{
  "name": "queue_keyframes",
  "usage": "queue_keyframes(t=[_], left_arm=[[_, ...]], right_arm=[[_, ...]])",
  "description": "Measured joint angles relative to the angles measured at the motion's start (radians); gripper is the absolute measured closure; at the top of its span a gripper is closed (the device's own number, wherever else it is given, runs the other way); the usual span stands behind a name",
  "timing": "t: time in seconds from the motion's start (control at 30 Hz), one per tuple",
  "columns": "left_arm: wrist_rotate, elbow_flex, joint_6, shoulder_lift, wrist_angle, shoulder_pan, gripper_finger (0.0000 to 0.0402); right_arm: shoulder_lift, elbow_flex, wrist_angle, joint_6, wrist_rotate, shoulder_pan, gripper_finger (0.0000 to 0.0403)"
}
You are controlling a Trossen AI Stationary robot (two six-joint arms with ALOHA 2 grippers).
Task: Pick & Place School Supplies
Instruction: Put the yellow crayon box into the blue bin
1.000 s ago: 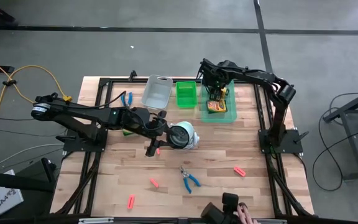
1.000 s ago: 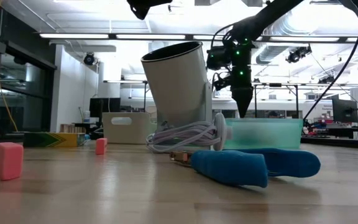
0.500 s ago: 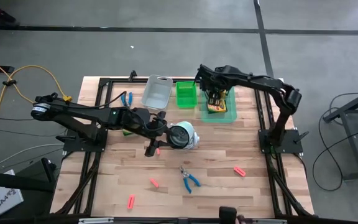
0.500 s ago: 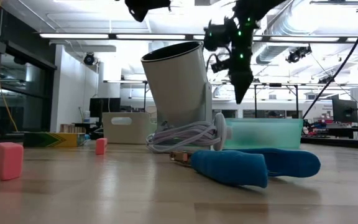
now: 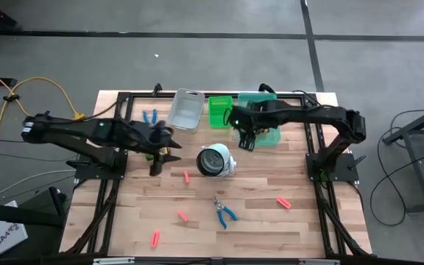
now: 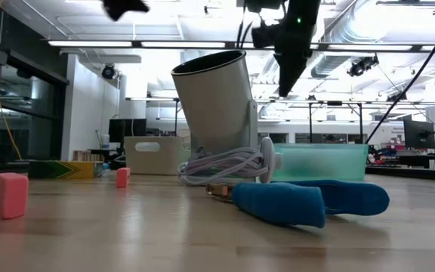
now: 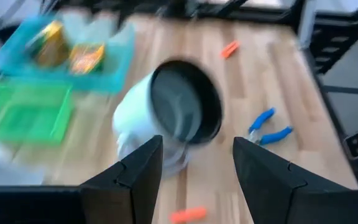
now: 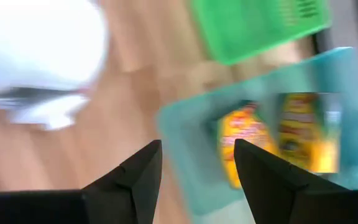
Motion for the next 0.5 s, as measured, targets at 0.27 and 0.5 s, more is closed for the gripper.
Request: queue_keyframes(t=[0.27, 0.5], left_arm=[[-0.073, 0.000, -0.148, -0.035, -0.219, 0.000, 0.0211], [-0.080, 0.000, -0.199, -0.016, -0.326, 0.000, 0.0211]], right_arm=[[0.000, 0.000, 0.056, 0.151, -0.098, 0.156, 0.0214], [0.000, 0.000, 0.030, 0.303, -0.098, 0.269, 0.0214]])
